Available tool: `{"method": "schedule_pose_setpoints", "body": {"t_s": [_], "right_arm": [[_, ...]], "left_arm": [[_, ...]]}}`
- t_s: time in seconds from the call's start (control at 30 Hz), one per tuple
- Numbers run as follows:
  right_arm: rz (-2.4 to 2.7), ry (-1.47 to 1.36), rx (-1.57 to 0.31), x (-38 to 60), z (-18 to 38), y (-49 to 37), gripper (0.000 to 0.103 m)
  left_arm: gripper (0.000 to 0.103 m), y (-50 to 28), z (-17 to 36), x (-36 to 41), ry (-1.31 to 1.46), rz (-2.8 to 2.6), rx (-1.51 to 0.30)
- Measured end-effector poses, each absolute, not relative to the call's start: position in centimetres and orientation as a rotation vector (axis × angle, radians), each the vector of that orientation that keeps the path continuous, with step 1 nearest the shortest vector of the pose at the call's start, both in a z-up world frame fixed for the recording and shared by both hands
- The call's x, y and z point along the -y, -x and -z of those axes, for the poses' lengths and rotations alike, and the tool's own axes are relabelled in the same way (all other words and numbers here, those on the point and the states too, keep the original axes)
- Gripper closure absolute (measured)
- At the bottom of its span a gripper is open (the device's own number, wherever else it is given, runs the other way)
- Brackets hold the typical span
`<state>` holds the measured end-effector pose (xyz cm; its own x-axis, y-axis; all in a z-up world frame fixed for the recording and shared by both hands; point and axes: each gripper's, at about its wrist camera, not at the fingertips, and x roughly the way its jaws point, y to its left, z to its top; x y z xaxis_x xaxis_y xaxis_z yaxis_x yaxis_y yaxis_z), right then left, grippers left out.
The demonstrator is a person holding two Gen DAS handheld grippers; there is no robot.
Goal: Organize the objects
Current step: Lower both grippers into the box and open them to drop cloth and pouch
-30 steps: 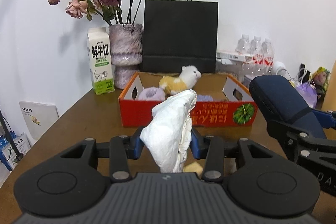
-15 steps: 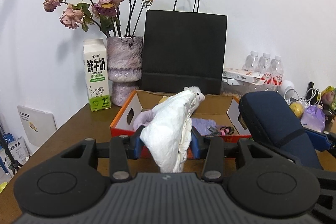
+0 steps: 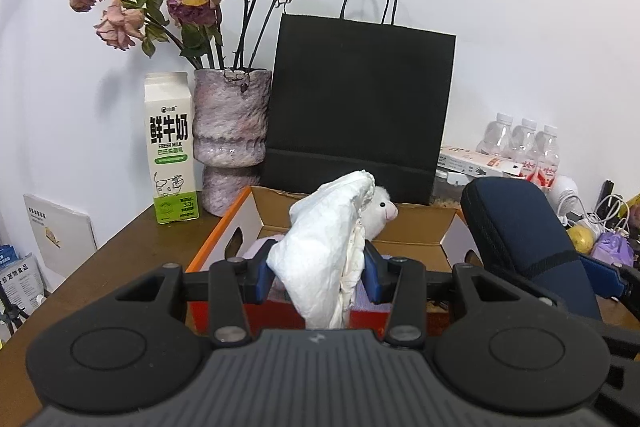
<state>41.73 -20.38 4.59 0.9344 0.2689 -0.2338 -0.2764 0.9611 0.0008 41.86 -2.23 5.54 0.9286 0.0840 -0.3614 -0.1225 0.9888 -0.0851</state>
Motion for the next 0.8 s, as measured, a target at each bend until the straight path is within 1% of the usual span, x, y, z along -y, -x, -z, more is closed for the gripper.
{"method": "schedule_pose_setpoints", "body": {"t_s": [0.33, 0.8], "right_arm": [[-0.276, 0.027, -0.256, 19.7, -4.2, -46.7, 0.043], [-0.277, 0.042, -0.287, 19.0, -3.5, -51.5, 0.043]], "left_arm": [[0.06, -46.1, -5.0, 1.7, 0.109, -0.116, -0.368], [0.06, -50.8, -4.3, 1.5, 0.081, -0.118, -0.381]]}}
